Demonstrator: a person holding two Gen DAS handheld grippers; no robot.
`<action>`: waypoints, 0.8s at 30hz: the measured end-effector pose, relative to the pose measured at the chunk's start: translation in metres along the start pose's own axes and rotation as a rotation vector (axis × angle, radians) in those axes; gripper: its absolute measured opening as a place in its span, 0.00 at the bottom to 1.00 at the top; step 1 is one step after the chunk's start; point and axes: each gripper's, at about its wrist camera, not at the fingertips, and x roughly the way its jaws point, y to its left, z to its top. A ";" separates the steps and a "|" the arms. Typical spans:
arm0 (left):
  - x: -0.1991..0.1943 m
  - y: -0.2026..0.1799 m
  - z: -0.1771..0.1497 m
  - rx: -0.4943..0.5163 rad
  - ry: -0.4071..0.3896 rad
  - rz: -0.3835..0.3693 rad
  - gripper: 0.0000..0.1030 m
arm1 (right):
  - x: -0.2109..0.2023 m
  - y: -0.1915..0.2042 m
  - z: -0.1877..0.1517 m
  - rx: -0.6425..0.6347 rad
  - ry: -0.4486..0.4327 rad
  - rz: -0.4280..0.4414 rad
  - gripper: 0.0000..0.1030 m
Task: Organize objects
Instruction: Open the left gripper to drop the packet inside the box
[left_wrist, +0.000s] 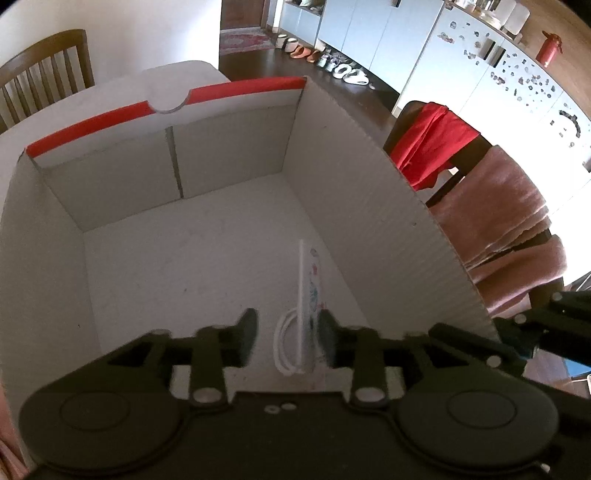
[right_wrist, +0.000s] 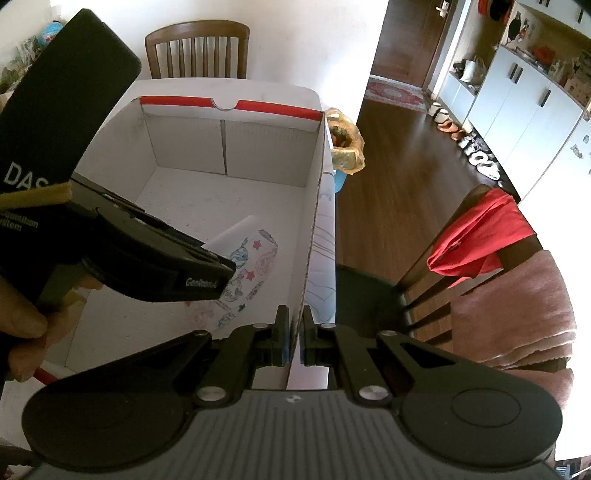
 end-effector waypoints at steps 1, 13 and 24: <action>-0.002 0.001 -0.001 0.001 -0.004 0.002 0.46 | 0.000 0.000 0.000 0.000 0.000 0.000 0.05; -0.036 0.008 -0.004 -0.026 -0.077 0.028 0.68 | 0.001 -0.001 0.001 0.000 0.004 0.003 0.05; -0.083 0.013 -0.013 -0.059 -0.188 0.054 0.73 | 0.001 0.001 0.001 -0.003 0.007 -0.003 0.05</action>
